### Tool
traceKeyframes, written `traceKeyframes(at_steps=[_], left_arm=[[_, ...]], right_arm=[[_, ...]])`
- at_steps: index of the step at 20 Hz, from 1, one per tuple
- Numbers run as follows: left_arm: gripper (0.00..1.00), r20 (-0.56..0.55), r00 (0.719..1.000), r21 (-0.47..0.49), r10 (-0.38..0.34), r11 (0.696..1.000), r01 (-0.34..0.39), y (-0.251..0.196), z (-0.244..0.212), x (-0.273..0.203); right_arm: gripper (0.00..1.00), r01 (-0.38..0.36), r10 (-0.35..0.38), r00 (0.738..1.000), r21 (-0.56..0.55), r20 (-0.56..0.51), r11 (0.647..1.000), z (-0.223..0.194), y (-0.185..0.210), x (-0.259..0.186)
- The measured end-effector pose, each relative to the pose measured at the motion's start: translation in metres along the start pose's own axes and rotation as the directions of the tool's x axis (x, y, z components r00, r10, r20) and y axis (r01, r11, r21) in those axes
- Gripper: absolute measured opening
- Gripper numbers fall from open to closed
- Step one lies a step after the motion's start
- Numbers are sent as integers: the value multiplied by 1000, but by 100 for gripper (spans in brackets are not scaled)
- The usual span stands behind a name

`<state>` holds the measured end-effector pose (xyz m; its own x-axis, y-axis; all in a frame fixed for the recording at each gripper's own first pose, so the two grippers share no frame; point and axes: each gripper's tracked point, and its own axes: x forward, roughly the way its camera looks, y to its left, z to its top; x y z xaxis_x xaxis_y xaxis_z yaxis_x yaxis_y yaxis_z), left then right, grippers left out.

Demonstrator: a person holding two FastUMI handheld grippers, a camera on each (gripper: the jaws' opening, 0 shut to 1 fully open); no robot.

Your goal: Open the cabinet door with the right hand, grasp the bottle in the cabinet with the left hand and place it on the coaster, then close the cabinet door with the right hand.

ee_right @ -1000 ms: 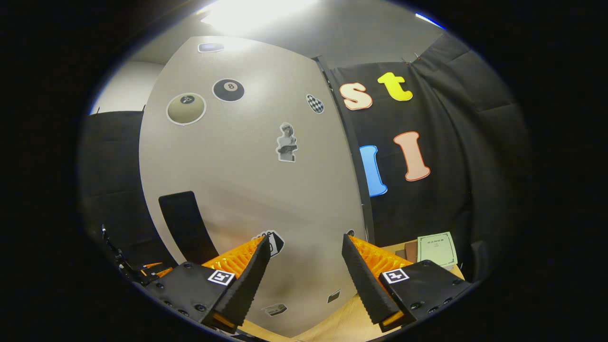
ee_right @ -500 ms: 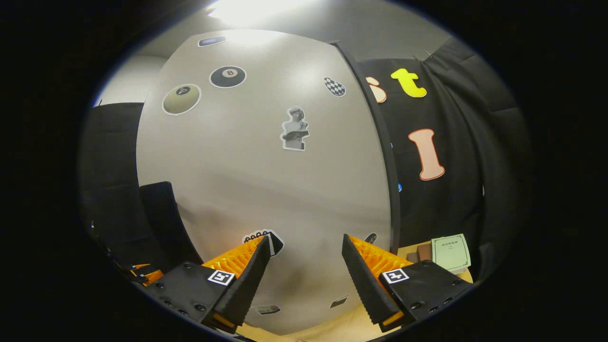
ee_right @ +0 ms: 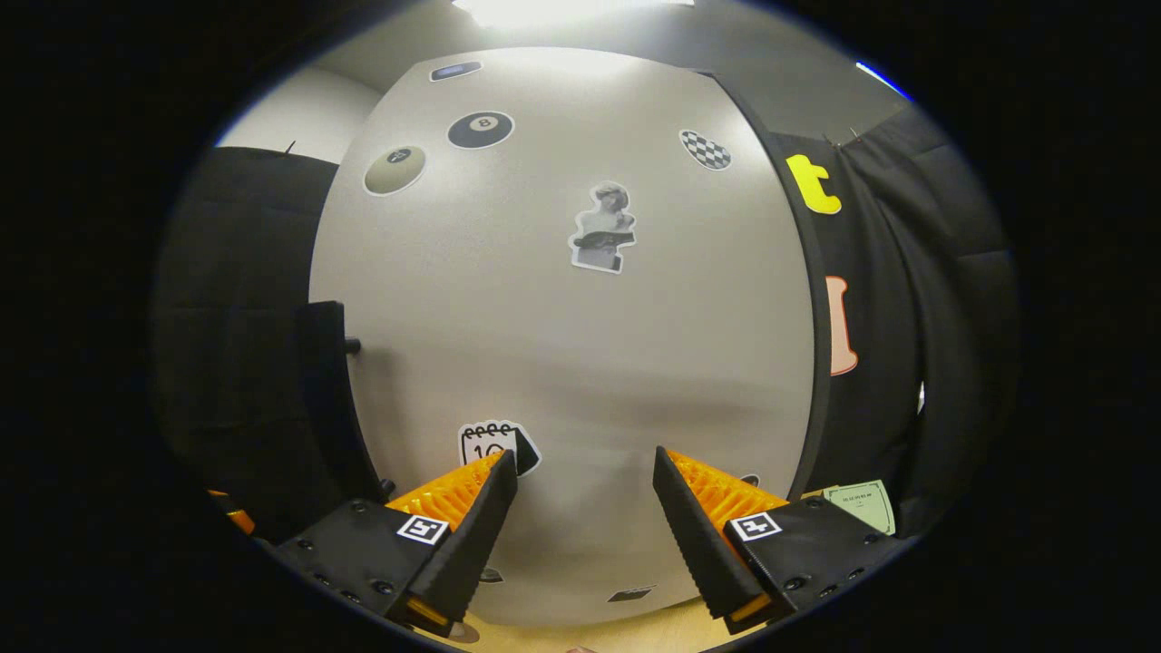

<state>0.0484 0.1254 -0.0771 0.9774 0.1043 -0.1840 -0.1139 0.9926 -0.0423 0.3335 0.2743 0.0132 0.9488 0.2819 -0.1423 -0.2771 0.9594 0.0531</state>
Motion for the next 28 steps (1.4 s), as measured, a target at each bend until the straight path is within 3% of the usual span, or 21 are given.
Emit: traceKeyframes(at_steps=[10,14,20,28], left_arm=[[76,14,998,27,-61,998,61,-6,6,-3],[76,45,993,32,-112,993,110,-14,21,-11],[76,72,979,45,-193,981,190,-59,46,-3],[76,127,941,66,-312,950,306,-157,86,12]], right_arm=[[97,84,-81,996,106,-27,991,-11,-4,-14],[97,65,-66,998,100,2,993,-5,-6,-28],[97,68,-69,996,30,54,997,10,-39,-108],[97,209,-210,976,21,64,978,8,-128,-219]])
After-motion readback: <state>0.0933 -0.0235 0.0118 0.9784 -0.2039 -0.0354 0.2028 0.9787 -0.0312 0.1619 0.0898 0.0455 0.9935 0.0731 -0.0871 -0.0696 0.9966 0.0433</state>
